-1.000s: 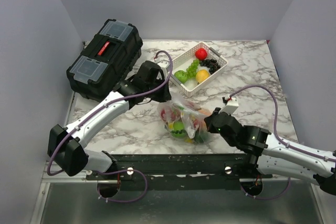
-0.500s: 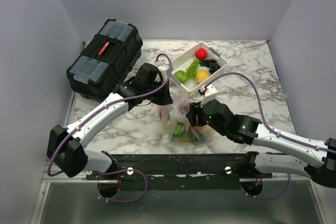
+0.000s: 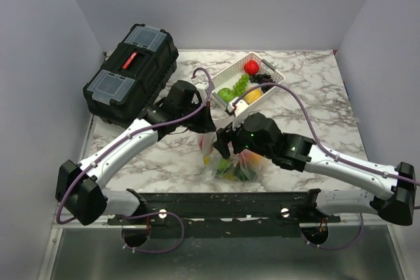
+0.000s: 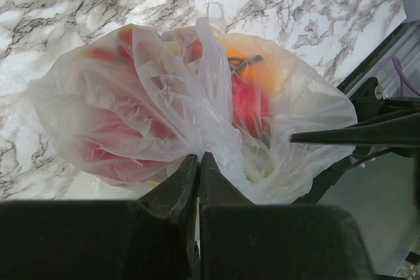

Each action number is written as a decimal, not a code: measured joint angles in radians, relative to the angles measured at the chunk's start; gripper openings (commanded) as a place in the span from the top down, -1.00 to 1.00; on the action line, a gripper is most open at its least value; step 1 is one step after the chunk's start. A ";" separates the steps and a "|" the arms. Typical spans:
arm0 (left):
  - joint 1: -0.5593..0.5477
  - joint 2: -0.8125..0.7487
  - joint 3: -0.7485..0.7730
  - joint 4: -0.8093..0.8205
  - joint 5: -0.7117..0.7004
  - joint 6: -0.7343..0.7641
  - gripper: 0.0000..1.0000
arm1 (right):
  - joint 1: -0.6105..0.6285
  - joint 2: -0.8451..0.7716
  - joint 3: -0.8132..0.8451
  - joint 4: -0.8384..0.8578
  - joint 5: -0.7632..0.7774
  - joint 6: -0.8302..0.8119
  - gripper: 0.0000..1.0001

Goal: Take the fake fruits out of the plastic bag
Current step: Untie the plastic bag at the center of the board, then adjust the plastic bag at the center of the board.

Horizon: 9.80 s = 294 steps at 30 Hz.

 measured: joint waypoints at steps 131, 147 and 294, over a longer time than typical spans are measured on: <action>-0.192 0.106 0.219 -0.118 -0.265 0.274 1.00 | 0.003 -0.042 -0.116 0.056 0.241 -0.007 -0.49; -0.172 0.102 0.216 -0.118 -0.287 0.251 1.00 | 0.004 -0.196 -0.287 0.136 0.351 0.054 0.99; -0.491 0.013 0.344 0.120 -0.839 0.595 1.00 | -0.140 -0.268 -0.159 0.153 0.315 0.139 0.99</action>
